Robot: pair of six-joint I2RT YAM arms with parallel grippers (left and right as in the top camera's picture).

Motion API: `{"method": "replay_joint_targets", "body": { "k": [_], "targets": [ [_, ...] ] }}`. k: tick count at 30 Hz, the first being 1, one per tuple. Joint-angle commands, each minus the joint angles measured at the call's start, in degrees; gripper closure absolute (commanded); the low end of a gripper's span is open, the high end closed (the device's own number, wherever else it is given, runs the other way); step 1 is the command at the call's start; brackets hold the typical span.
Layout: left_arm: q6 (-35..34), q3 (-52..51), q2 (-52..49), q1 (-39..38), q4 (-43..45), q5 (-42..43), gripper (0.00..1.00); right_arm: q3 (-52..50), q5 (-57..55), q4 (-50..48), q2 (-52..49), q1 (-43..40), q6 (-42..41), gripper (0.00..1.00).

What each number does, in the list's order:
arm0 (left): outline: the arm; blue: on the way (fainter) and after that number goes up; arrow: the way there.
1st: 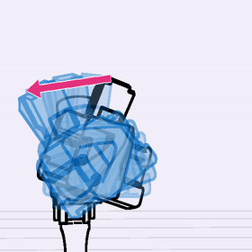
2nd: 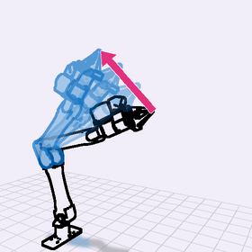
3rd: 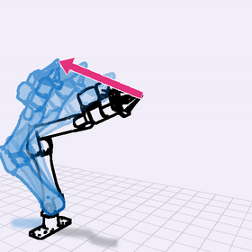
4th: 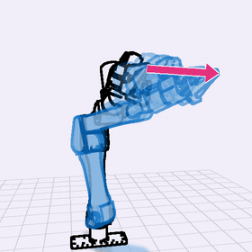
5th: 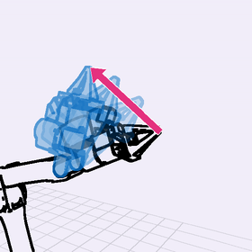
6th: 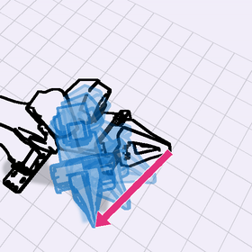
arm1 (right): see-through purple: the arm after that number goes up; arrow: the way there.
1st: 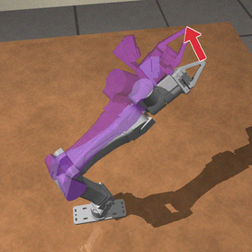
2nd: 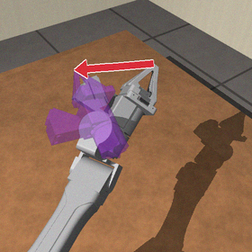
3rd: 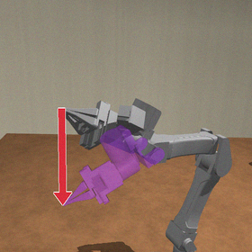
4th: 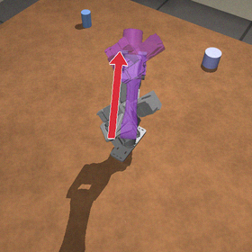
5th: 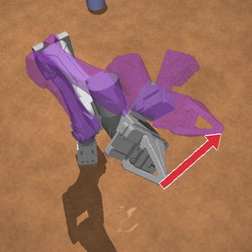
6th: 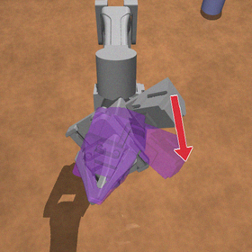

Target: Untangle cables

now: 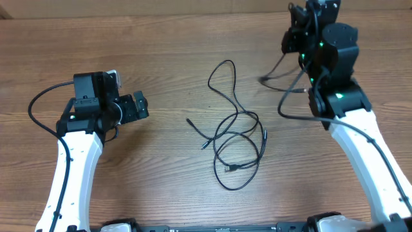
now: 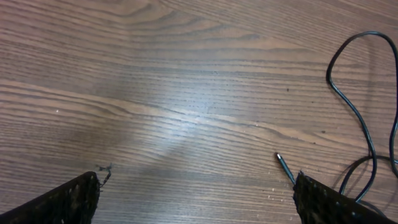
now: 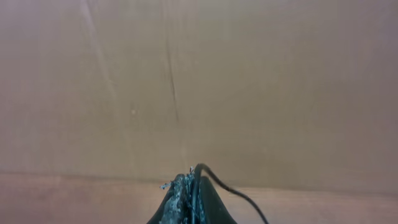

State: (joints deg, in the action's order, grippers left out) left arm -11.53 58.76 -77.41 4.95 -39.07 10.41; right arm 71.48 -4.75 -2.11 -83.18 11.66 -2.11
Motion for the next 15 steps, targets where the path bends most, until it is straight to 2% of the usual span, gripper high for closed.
{"method": "replay_joint_targets", "body": {
  "k": [1, 6, 9, 15],
  "targets": [
    [1.25, 0.22, 0.52, -0.11, 0.13, -0.52, 0.00, 1.44, 1.57, -6.88, -2.29, -0.15, -4.37, 0.96],
    [1.25, 0.22, 0.52, -0.11, 0.11, -0.52, 0.00, 1.44, 7.43, -23.56, -6.23, -0.15, -11.50, 0.95],
    [1.25, 0.22, 0.52, -0.11, 0.11, -0.52, 0.00, 1.44, 7.17, -28.39, -7.15, -0.17, -11.58, 0.96],
    [1.25, 0.22, 0.52, -0.11, 0.11, -0.52, 0.00, 1.44, -3.76, -25.55, -8.20, -2.82, -6.73, 0.96]
  ]
}}
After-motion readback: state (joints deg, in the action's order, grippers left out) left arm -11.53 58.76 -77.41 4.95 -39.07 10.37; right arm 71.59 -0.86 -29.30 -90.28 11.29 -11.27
